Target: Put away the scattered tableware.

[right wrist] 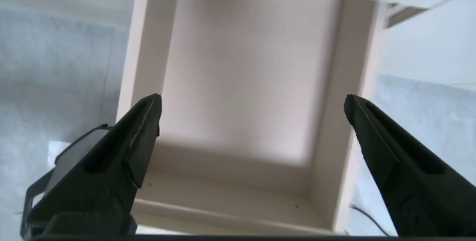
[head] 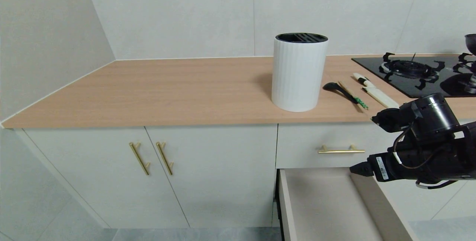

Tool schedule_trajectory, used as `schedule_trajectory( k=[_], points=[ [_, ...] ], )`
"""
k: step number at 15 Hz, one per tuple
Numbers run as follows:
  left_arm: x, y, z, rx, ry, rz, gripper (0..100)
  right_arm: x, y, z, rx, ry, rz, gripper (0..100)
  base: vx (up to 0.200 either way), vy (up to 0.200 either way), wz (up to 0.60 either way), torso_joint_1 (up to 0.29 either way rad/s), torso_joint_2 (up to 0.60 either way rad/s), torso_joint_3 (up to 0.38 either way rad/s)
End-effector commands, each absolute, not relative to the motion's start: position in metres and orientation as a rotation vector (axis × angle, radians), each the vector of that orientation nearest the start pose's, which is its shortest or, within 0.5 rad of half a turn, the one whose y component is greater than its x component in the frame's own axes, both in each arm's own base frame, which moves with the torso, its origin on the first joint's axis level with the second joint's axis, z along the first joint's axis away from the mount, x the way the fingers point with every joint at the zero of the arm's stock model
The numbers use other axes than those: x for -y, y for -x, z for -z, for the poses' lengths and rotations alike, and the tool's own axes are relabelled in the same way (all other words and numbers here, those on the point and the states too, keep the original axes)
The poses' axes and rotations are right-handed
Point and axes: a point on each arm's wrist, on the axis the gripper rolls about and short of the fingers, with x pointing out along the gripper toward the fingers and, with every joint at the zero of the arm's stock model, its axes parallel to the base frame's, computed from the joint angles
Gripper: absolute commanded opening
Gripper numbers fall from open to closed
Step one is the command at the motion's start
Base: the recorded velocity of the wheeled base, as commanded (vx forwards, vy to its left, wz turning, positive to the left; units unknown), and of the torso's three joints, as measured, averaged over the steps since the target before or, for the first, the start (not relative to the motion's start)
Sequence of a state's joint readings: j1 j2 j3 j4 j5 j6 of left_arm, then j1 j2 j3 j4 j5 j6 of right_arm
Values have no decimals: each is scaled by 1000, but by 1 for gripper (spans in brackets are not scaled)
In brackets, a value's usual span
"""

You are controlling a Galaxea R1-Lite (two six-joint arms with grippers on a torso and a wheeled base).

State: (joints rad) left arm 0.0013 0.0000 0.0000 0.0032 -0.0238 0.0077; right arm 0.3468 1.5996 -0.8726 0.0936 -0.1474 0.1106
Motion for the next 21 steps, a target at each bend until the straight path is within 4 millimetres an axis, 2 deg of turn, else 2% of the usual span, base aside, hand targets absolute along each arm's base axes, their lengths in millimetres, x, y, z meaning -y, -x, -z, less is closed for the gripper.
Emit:
schedule_trajectory(
  k=[1,6,9,11,14,17,21],
  points=[
    [1,23,-75,-3,-8,21,100,-85,-245,-165,-808,98,-145,100,0,0,0,203,-481,-281],
    [1,23,-75,-3,-8,21,100,-85,-244,-164,-808,102,-145,100,0,0,0,213,-491,-289],
    [1,23,-75,-3,-8,21,100,-86,-250,-168,-752,116,-94,100,0,0,0,102,-209,-121],
    [1,23,-75,-3,-8,23,100,-93,-271,-189,-626,109,-89,100,0,0,0,0,0,0],
    [1,23,-75,-3,-8,23,100,-96,-312,-207,-552,84,-62,100,0,0,0,0,0,0],
    [1,23,-75,-3,-8,21,100,-93,-338,-197,-564,84,-24,100,0,0,0,0,0,0],
    [1,23,-75,-3,-8,21,100,-74,-364,-179,-557,64,43,100,0,0,0,0,0,0]
  ],
)
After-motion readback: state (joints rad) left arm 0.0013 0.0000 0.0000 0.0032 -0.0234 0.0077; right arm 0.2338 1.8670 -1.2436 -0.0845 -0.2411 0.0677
